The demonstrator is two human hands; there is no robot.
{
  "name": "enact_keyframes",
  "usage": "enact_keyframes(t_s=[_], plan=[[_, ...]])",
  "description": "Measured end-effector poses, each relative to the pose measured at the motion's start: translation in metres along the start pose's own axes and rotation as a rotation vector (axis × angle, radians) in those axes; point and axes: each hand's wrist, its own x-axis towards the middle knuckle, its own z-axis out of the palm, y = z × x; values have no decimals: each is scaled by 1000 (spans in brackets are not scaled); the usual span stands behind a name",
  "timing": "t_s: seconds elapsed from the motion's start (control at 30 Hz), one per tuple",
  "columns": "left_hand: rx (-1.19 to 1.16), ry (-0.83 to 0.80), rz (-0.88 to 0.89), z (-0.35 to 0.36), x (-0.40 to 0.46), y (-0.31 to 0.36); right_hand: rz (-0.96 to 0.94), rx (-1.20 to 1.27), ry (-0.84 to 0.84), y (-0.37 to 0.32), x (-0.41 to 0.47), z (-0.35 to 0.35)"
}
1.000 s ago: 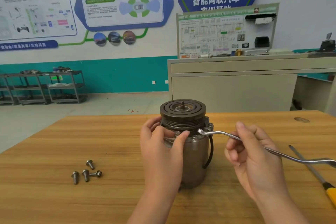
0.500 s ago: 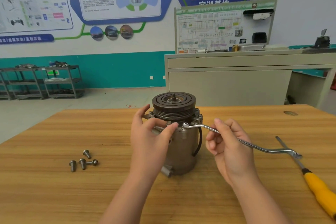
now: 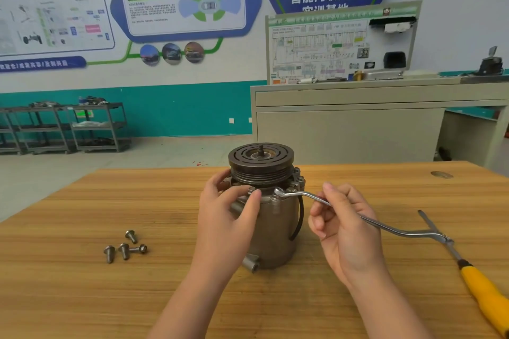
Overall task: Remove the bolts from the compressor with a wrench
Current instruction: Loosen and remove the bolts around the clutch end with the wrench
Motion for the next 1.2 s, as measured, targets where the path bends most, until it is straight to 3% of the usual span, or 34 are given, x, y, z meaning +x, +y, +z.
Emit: enact_keyframes(t_s=[0.47,0.7,1.2], plan=[[104,190,72,9,4,3,1,7,-11,2,0,-1],[-52,-15,-35,0,1,0,-9,34,3,-1,-1,-3],[-37,-67,-36,-11,12,1,53,169,83,-3,0,-4]])
